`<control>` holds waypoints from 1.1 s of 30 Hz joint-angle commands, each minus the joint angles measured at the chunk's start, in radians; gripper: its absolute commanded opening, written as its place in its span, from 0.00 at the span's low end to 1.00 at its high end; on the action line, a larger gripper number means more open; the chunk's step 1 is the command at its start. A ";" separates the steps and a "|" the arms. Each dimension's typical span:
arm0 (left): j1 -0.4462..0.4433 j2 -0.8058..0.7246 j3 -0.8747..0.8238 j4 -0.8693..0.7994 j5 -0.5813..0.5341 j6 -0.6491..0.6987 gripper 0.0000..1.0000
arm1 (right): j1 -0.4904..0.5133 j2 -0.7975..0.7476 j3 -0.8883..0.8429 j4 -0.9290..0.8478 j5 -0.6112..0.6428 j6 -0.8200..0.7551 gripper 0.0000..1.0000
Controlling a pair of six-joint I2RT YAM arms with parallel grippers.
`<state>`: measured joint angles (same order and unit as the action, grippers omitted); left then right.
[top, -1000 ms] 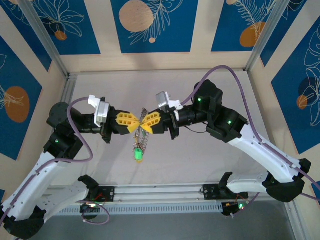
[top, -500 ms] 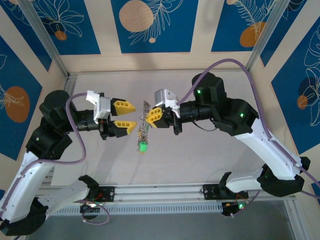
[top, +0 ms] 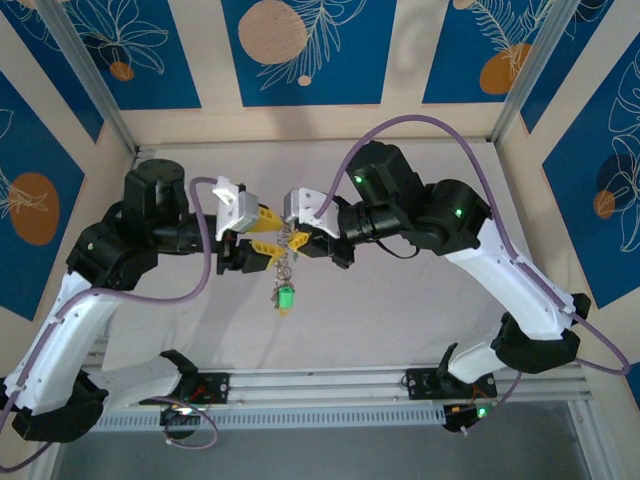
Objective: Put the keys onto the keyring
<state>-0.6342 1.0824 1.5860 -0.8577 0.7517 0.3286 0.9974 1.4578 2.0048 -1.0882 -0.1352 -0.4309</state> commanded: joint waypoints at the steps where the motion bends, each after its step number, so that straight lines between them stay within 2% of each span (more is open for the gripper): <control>1: -0.021 0.003 0.037 -0.041 -0.016 0.042 0.47 | 0.012 0.001 0.052 -0.011 0.010 -0.013 0.00; 3: -0.029 0.010 0.030 -0.043 -0.025 0.047 0.45 | 0.012 0.000 0.054 -0.006 0.004 -0.012 0.00; 7: -0.038 0.011 0.025 -0.044 -0.039 0.056 0.34 | 0.014 0.003 0.058 -0.008 0.003 -0.012 0.00; 10: -0.041 0.006 0.019 -0.042 -0.053 0.062 0.31 | 0.014 0.003 0.061 -0.007 -0.003 -0.014 0.00; 11: -0.041 0.005 0.017 -0.040 -0.055 0.062 0.25 | 0.014 0.003 0.061 -0.007 -0.004 -0.013 0.00; 12: -0.043 0.005 0.016 -0.040 -0.053 0.063 0.13 | 0.016 0.003 0.061 -0.007 -0.004 -0.015 0.00; 13: -0.045 0.007 0.017 -0.042 -0.049 0.065 0.06 | 0.016 0.003 0.061 -0.005 -0.003 -0.016 0.00; 14: -0.046 0.007 0.017 -0.042 -0.050 0.065 0.01 | 0.016 0.004 0.060 -0.006 -0.004 -0.016 0.00; 20: -0.052 -0.006 -0.002 -0.019 -0.041 0.063 0.00 | 0.016 -0.007 0.040 0.008 -0.010 -0.011 0.00; 23: -0.053 -0.043 -0.042 0.051 -0.054 0.035 0.00 | 0.012 -0.015 0.016 0.024 -0.031 0.011 0.17; 25: -0.053 -0.065 -0.064 0.094 -0.048 0.014 0.00 | 0.008 -0.028 -0.014 0.049 -0.062 0.034 0.23; 33: -0.053 -0.102 -0.128 0.218 0.007 -0.063 0.00 | -0.021 -0.080 -0.112 0.129 -0.138 0.108 0.21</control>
<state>-0.6765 1.0004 1.4677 -0.7441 0.7094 0.3069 0.9882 1.4132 1.9125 -0.9989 -0.2119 -0.3649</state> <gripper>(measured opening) 0.039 0.214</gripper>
